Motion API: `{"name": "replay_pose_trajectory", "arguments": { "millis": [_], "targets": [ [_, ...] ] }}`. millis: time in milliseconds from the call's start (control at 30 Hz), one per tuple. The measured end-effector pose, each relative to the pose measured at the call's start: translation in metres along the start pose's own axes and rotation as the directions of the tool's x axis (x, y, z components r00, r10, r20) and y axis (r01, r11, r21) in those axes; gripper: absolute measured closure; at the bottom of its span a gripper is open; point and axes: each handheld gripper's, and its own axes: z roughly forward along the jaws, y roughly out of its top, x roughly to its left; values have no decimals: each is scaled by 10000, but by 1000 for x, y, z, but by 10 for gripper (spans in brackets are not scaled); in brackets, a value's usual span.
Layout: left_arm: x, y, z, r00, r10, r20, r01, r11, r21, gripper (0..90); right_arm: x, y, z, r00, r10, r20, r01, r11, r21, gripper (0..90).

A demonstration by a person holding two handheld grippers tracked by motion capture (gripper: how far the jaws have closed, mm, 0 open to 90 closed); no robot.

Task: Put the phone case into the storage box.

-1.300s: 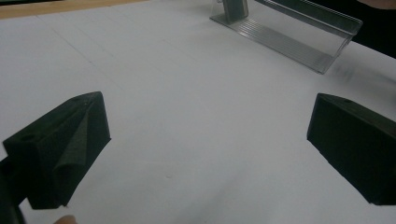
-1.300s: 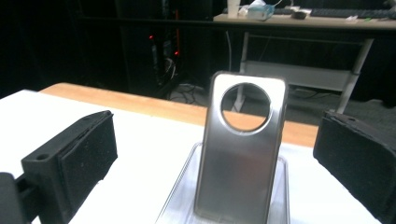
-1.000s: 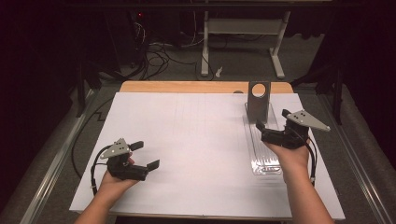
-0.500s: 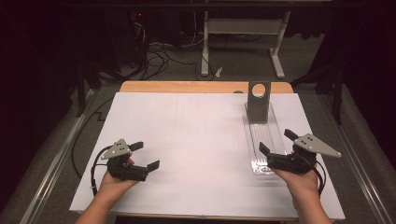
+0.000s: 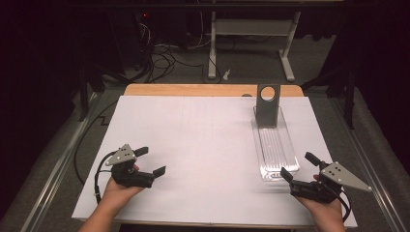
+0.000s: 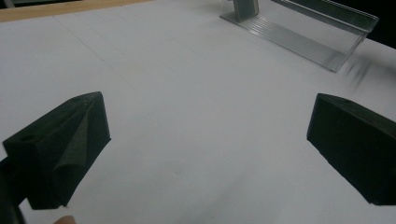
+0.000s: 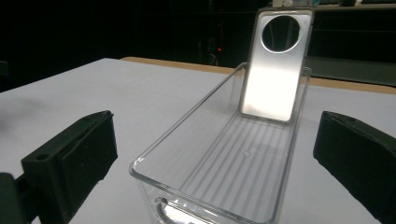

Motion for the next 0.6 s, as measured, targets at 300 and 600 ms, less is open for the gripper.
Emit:
{"name": "replay_pose_trajectory", "arguments": {
  "millis": [300,600],
  "targets": [
    [2,0,-5,9998,-106,-177,102,9997,-218,3,-2,-1,-1,9999,134,-44,-135,9996,-256,2],
    [1,1,-3,9999,-47,-166,45,9999,-131,3,-8,-4,-3,9992,361,141,-357,9990,-268,3]
  ]
}}
